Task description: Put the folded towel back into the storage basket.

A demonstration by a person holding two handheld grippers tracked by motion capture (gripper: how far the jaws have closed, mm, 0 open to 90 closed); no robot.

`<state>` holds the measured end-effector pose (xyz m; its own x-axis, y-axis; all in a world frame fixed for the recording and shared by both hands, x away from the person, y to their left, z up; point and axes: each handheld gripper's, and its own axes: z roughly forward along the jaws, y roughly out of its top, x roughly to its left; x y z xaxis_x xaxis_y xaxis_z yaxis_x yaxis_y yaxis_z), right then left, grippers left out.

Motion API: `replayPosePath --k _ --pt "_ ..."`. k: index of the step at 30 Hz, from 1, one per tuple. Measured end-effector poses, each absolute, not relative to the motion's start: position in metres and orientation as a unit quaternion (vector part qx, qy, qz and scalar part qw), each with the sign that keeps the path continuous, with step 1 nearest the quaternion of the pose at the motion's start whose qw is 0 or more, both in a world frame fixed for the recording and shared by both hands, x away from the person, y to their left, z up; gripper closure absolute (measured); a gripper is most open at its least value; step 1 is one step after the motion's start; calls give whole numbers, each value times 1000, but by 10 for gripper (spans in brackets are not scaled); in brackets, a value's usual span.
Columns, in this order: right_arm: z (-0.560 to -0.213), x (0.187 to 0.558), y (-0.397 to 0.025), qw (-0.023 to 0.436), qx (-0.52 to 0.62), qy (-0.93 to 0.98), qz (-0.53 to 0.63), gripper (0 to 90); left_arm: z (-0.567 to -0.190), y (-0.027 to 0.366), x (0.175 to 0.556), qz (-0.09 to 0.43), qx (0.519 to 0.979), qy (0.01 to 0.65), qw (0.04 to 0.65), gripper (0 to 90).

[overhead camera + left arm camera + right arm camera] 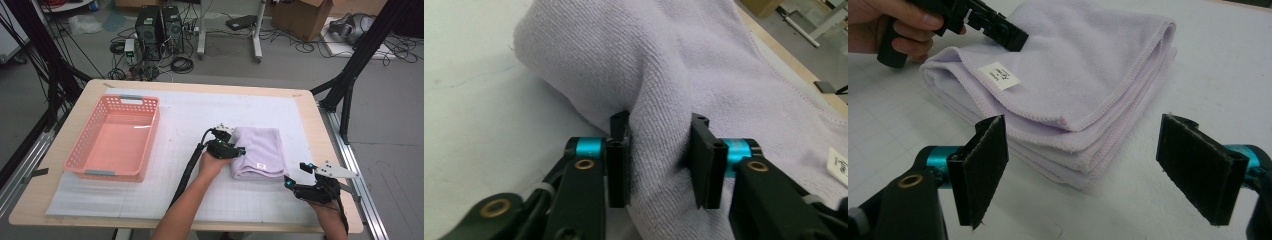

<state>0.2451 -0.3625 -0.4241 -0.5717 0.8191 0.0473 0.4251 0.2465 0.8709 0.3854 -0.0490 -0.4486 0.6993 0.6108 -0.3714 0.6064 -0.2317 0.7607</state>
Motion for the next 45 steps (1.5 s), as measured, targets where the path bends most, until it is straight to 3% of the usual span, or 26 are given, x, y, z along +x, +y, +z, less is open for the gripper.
replayPosePath --k 6,12,15,45 --pt "-425 244 -363 213 412 759 456 194 -445 -43 379 25 780 350 518 716" --pt "-425 243 -365 211 410 758 461 194 -432 -41 369 75 792 255 549 717" --pt "-425 243 -364 211 411 757 462 194 -424 -37 366 82 786 240 564 718" --pt "-425 246 -357 208 406 758 466 193 -365 63 347 138 734 215 629 730"
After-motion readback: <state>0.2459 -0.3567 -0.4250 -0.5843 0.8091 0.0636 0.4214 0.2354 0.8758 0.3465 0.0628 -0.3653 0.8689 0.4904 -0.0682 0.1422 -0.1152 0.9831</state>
